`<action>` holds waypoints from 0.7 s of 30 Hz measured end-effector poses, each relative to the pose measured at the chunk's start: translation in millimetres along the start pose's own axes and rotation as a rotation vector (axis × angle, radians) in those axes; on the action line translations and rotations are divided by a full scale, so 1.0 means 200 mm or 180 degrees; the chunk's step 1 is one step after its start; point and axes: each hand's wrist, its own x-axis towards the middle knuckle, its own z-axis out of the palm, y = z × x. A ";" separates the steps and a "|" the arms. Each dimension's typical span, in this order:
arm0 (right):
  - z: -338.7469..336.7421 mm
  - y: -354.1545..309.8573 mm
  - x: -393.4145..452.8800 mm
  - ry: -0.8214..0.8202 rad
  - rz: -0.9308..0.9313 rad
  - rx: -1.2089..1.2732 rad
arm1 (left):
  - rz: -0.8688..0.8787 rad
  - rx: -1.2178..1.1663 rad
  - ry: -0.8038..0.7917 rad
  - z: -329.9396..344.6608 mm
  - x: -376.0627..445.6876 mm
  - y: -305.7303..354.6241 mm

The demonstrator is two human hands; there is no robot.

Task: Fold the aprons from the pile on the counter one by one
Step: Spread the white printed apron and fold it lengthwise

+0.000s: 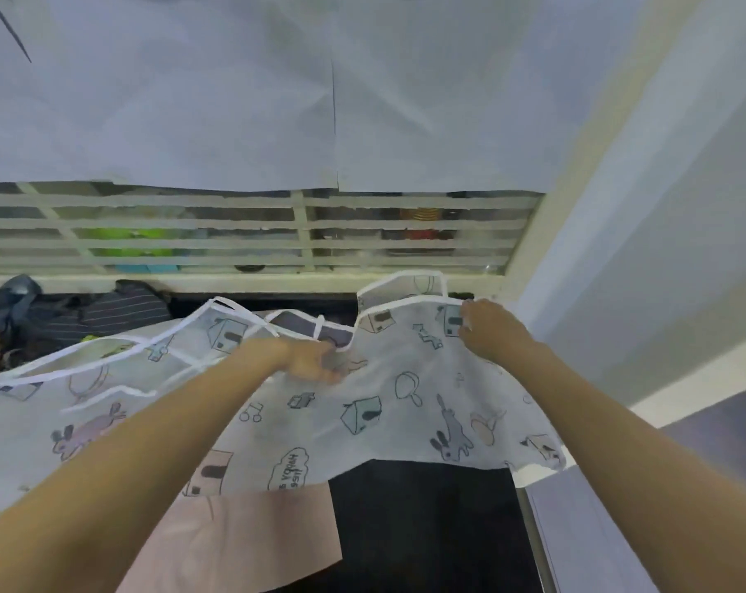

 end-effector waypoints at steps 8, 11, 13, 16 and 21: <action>0.49 -0.19 -0.01 -0.1176 -0.0951 -0.0784 | -0.0324 0.0641 0.0239 0.27 0.14 -0.20; 0.60 -0.09 0.01 -0.1520 -0.0491 -0.0987 | -0.0775 0.0843 0.0432 0.35 0.17 -0.31; 0.63 -0.06 0.02 -0.1657 -0.0294 -0.0999 | -0.1164 0.0814 0.0554 0.38 0.17 -0.37; 0.57 -0.10 0.05 -0.1721 -0.0382 -0.1099 | -0.1643 0.0796 0.0518 0.33 0.17 -0.39; 0.37 -0.20 0.25 -0.0410 -0.1270 -0.1182 | -0.1152 0.1758 0.1091 0.10 0.19 -0.24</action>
